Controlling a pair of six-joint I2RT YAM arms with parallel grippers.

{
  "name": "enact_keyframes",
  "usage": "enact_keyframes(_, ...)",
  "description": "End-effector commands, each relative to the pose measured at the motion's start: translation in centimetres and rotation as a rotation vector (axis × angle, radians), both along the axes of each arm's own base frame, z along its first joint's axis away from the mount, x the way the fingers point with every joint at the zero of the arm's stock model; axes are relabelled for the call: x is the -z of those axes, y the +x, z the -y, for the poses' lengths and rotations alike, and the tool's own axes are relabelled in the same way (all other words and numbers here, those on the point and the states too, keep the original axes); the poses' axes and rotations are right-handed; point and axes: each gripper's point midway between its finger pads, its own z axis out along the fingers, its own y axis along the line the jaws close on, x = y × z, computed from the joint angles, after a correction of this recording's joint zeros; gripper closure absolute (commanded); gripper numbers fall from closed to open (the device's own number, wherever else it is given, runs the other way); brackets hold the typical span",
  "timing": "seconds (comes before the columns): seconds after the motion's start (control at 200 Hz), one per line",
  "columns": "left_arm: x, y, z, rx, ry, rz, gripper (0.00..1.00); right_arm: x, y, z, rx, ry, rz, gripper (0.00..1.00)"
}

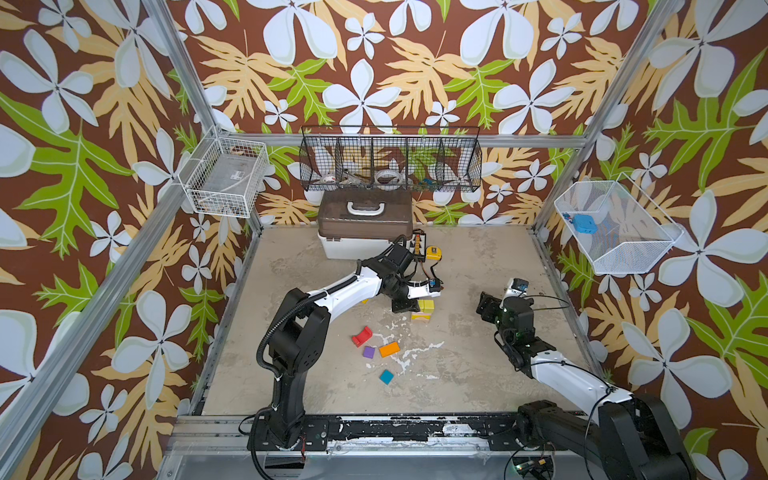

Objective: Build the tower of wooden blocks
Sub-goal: 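Lower the large yellow cube onto the small yellow cube with the left gripper, then open the left gripper and lift away from the stack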

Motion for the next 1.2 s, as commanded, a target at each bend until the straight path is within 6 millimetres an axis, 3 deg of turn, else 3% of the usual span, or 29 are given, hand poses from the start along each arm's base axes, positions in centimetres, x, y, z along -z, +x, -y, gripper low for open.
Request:
enact_keyframes(0.0, 0.3, 0.1, -0.2, -0.013, 0.018, -0.002, 0.69, -0.5, 0.2, 0.0, -0.002, -0.002, 0.024, 0.21)
enact_keyframes(0.01, 0.3, 0.1, -0.3, -0.014, 0.019, -0.002, 0.66, -0.5, 0.2, -0.1, -0.002, -0.003, 0.023, 0.21)
enact_keyframes(0.02, 0.3, 0.1, -0.3, -0.014, 0.019, -0.003, 0.57, -0.5, 0.2, 0.0, -0.001, -0.002, 0.024, 0.21)
enact_keyframes(0.025, 0.3, 0.1, -0.3, -0.014, 0.019, -0.002, 0.48, -0.5, 0.2, -0.1, -0.002, -0.002, 0.024, 0.21)
enact_keyframes(0.035, 0.3, 0.1, -0.3, -0.013, 0.018, -0.002, 0.18, -0.5, 0.2, -0.1, -0.003, -0.003, 0.023, 0.21)
enact_keyframes(0.04, 0.3, 0.1, -0.3, -0.013, 0.019, -0.002, 0.10, -0.5, 0.2, -0.1, -0.003, -0.003, 0.023, 0.21)
enact_keyframes(0.05, 0.3, 0.1, -0.3, -0.014, 0.020, -0.003, 0.03, -0.5, 0.2, -0.1, -0.003, -0.003, 0.022, 0.21)
enact_keyframes(0.065, 0.3, 0.1, -0.3, -0.015, 0.020, -0.003, 0.01, -0.5, 0.2, -0.1, -0.003, -0.003, 0.023, 0.21)
enact_keyframes(0.22, -0.8, -0.2, -0.1, -0.003, -0.012, 0.001, 0.00, -0.4, 0.2, -0.1, -0.006, -0.003, 0.020, 0.21)
enact_keyframes(0.365, -4.2, -0.4, 0.3, -0.012, -0.092, 0.043, 0.00, -0.5, 0.3, -0.1, -0.006, -0.005, 0.021, 0.21)
enact_keyframes(0.46, -7.7, -0.4, 0.3, -0.051, -0.174, 0.108, 0.00, -0.4, 0.3, -0.2, -0.007, -0.005, 0.018, 0.21)
enact_keyframes(0.56, -13.0, -0.1, -0.5, -0.176, -0.328, 0.219, 0.00, -0.3, 0.4, -0.2, -0.007, -0.007, 0.011, 0.21)
enact_keyframes(0.666, -19.3, 0.4, -3.9, -0.458, -0.605, 0.358, 0.00, -0.2, 0.6, -0.6, -0.019, -0.013, 0.003, 0.21)
enact_keyframes(0.726, -20.5, -0.1, -6.8, -0.646, -0.772, 0.358, 0.00, -0.2, 0.7, -1.0, -0.027, -0.027, -0.002, 0.21)
enact_keyframes(0.831, -19.8, -1.4, -11.4, -0.883, -1.050, 0.280, 0.00, -0.3, 0.6, -2.2, -0.056, -0.063, -0.014, 0.21)
enact_keyframes(0.981, -18.9, -3.8, -12.8, -0.883, -1.171, 0.194, 0.00, 0.2, -0.4, -3.5, -0.120, -0.026, -0.031, 0.20)
enact_keyframes(1.086, -18.1, -3.6, -14.3, -1.007, -1.251, 0.106, 0.00, -0.2, -1.1, -3.7, -0.146, -0.015, -0.008, 0.16)
enact_keyframes(1.196, -14.6, -0.9, -16.6, -1.341, -1.171, 0.006, 0.00, -0.3, -1.3, -4.6, -0.193, 0.006, 0.009, 0.13)
